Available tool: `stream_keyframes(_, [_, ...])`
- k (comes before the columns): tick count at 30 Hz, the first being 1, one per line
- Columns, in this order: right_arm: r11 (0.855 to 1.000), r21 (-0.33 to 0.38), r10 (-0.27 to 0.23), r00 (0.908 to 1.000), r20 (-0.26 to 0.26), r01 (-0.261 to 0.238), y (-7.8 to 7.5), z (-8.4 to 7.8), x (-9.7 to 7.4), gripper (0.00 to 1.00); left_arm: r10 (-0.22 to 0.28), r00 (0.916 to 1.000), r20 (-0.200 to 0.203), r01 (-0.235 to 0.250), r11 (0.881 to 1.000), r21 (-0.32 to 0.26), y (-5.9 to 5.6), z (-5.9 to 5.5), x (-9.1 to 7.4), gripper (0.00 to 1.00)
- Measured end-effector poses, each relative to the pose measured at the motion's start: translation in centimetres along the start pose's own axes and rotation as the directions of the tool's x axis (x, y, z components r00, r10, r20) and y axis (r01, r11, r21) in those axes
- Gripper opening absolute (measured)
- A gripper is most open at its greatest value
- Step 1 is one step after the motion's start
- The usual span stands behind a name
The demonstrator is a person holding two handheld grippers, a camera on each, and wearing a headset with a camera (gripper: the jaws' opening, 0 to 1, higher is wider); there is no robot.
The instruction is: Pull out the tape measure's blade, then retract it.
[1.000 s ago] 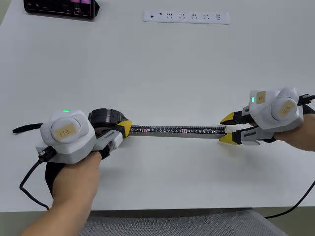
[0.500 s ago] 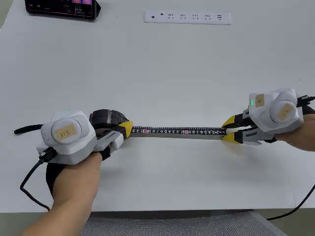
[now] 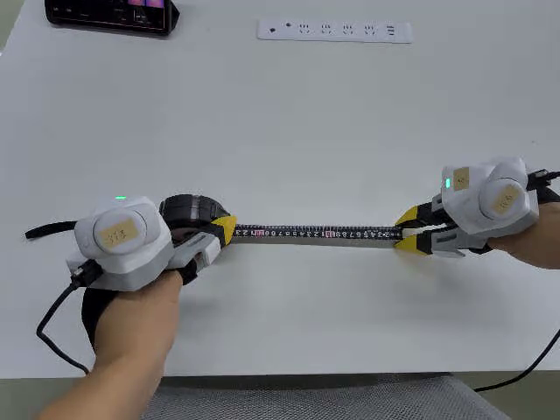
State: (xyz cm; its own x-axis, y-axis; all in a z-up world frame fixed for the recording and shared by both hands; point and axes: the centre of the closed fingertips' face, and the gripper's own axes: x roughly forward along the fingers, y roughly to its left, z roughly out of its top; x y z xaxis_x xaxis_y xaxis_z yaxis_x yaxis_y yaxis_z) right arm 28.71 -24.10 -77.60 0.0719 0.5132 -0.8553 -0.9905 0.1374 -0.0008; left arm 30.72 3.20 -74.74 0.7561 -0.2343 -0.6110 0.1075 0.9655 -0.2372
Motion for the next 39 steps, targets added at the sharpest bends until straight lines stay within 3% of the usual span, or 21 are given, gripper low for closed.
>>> stream_keyframes(32, [1.000, 0.000, 0.001, 1.0000, -0.010, -0.001, 0.09, -0.09, 0.04, 0.11, -0.013, 0.9999, -0.009, 0.013, 1.000, 0.012, 0.09, 0.02, -0.20, 0.56])
stream_keyframes(39, [1.000, -0.003, 0.006, 1.0000, -0.004, -0.006, 0.32, 0.70, 0.44, 0.11, -0.018, 0.9998, -0.013, 0.018, 1.000, 0.006, 0.06, 0.01, -0.25, 0.56])
